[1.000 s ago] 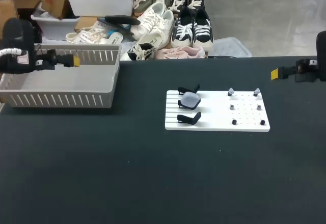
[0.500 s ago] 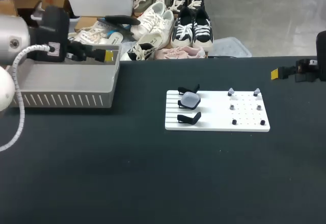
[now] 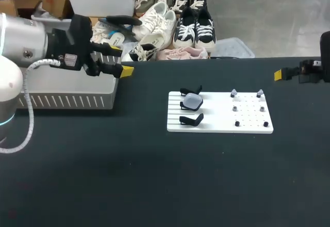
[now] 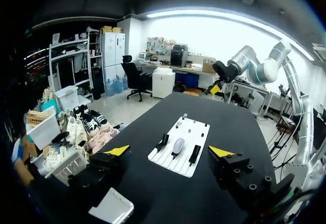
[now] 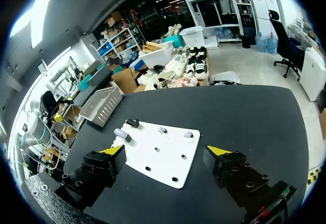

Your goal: Pick up each earbud case from the left stands, insert the matching earbuds, close the lid, and place the case in the box.

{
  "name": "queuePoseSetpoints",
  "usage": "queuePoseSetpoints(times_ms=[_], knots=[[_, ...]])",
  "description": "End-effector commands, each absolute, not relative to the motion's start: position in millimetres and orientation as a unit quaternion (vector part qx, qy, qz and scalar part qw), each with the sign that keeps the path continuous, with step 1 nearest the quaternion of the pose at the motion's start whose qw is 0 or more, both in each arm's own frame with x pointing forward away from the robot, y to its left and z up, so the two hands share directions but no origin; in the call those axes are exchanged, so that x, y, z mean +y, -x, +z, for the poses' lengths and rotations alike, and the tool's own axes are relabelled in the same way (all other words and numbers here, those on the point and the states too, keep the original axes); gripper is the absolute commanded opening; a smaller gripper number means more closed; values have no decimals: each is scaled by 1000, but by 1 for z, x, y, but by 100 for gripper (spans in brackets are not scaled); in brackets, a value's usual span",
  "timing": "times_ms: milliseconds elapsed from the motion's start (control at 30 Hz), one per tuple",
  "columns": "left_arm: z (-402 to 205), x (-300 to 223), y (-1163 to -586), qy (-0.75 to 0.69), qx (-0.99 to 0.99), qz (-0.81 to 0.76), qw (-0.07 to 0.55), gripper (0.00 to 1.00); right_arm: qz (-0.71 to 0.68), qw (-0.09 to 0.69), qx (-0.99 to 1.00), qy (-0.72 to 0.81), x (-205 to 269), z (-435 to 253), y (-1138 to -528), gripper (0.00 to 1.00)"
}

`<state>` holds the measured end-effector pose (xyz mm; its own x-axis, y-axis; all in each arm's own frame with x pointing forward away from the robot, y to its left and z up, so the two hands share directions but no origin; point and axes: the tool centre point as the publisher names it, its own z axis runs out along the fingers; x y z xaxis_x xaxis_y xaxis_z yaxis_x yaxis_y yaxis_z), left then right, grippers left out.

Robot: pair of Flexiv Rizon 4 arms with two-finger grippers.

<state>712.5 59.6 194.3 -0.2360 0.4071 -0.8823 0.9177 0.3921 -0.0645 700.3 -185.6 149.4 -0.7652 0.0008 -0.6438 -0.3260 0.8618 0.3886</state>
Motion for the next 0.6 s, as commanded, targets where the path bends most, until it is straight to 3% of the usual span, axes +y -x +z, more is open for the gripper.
queuePoseSetpoints(times_ms=[33,600], knots=[[172,40,-714,-484,670,-373,420,100,248,330,906,91,-186,149,-701,100],[134,-11,-713,-571,596,-364,432,100,248,330,906,91,-186,149,-701,100]])
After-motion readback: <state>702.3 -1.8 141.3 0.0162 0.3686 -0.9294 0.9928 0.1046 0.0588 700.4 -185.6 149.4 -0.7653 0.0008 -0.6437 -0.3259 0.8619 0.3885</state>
